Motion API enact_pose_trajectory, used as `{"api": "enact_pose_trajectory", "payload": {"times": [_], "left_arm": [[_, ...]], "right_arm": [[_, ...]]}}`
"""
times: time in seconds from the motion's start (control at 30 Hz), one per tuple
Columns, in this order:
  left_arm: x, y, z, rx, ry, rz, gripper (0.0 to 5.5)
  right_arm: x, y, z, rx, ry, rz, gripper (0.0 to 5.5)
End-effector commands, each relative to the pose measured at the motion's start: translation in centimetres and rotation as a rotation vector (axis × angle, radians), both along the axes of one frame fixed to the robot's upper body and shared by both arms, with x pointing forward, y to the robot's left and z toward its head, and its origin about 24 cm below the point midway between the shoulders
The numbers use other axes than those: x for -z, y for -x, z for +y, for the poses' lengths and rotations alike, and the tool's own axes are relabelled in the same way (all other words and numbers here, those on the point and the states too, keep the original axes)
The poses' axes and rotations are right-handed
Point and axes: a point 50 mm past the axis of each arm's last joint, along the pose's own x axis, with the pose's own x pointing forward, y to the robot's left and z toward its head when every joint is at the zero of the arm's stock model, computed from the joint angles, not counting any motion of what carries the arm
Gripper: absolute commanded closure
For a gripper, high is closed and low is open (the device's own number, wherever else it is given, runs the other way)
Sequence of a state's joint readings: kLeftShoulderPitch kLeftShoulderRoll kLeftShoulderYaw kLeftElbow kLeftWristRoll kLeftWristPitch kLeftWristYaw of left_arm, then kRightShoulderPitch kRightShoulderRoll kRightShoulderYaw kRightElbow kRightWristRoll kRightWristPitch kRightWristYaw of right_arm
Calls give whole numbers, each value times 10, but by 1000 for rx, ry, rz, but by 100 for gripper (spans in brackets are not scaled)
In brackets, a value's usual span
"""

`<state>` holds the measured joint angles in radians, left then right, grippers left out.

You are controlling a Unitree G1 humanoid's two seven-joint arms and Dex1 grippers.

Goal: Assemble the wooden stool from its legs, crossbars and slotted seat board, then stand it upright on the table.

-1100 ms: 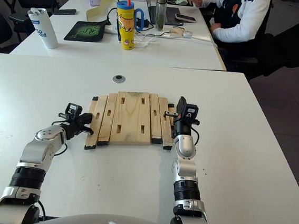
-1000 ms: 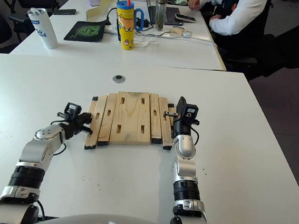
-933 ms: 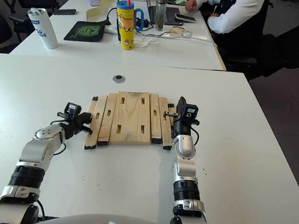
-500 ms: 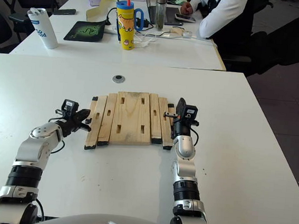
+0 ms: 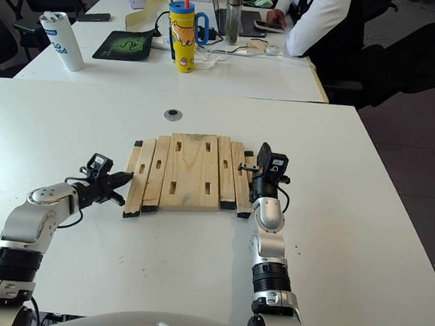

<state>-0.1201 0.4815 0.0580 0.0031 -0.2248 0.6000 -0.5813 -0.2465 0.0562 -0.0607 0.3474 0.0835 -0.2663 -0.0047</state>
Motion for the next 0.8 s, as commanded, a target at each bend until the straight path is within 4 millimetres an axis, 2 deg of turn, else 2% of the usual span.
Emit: {"api": "enact_pose_trajectory", "payload": {"times": [0.03,0.2,0.47,0.6,0.8], "left_arm": [[6,6,2,18,-56,39,546],[11,-2,15,-65,-149,20,546],[3,-21,34,-246,-157,-101,546],[-6,-25,34,-256,-125,-156,546],[-13,-31,23,-218,-48,-193,466]], "right_arm": [[1,1,1,-1,11,3,550],[2,2,-1,2,11,5,550],[1,0,1,-6,13,4,550],[0,-1,2,-6,13,1,550],[1,-1,3,-6,12,0,550]]}}
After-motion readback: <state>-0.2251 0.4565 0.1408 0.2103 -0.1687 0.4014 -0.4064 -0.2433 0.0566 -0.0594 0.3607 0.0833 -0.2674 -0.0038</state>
